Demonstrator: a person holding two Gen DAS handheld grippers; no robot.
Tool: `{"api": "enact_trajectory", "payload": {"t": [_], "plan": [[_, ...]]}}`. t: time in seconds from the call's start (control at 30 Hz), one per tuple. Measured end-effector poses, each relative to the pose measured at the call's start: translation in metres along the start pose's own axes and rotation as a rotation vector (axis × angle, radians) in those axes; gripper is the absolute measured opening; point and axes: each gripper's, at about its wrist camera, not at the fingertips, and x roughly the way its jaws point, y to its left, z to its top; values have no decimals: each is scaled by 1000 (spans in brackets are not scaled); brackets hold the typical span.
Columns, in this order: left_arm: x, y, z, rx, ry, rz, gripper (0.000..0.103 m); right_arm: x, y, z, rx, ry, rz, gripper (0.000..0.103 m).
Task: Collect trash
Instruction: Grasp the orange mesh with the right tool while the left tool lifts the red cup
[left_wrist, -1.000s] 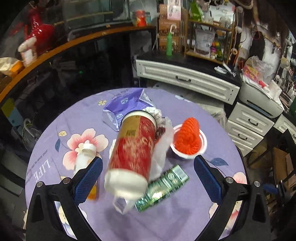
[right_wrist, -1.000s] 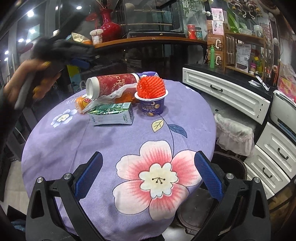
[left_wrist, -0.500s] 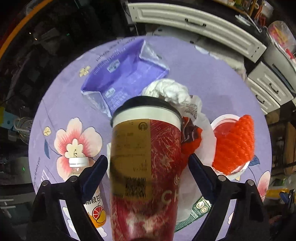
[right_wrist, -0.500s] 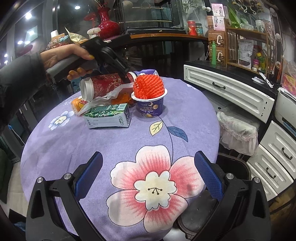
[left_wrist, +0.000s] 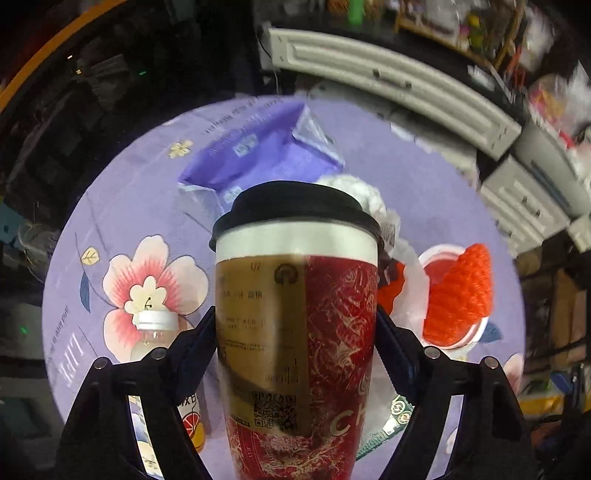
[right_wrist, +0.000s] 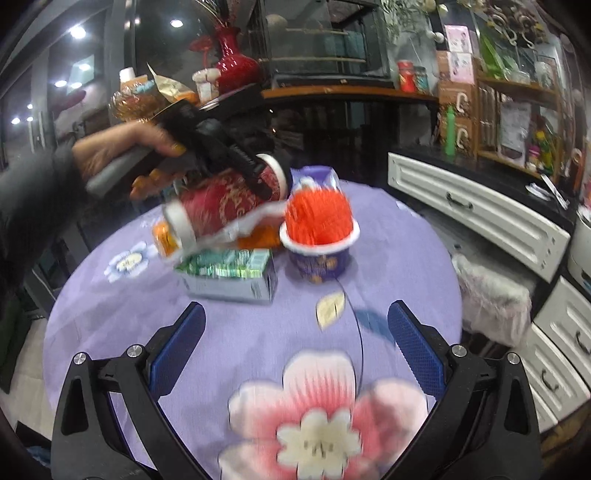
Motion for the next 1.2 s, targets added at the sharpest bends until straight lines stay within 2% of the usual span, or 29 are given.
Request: {"api": "enact_trajectory", "payload": {"t": [0.07, 0.17, 0.3, 0.5, 0.63, 0.67, 0.7, 0.77, 0.8, 0.87, 1.2], "plan": [[-14, 9, -10, -53, -59, -47, 78, 10, 0, 17, -27, -22, 22, 98], [-35, 17, -27, -107, -150, -67, 78, 27, 1, 38, -65, -35, 19, 97], [-63, 24, -55, -162, -292, -88, 78, 60, -4, 62, -83, -9, 24, 84], [-86, 29, -85, -186, -420, -56, 78, 106, -7, 80, -144, 44, -29, 72], [-91, 24, -95, -187, -460, -56, 78, 131, -13, 86, -153, 82, -67, 65], [-91, 23, -97, -185, -468, -52, 78, 136, -13, 86, -154, 89, -77, 56], [-93, 23, -99, -183, -477, -50, 78, 141, -15, 86, -149, 103, -76, 41], [-93, 21, -102, -183, -494, -44, 78, 146, -17, 85, -131, 122, -54, 25], [-93, 19, -103, -181, -501, -39, 78, 146, -18, 85, -123, 120, -46, 21], [-95, 22, -110, -179, -511, -36, 78, 141, -17, 85, -117, 110, -37, 16], [-111, 24, -135, -206, -566, -31, 78, 98, -11, 98, -102, 12, 4, 7]]}}
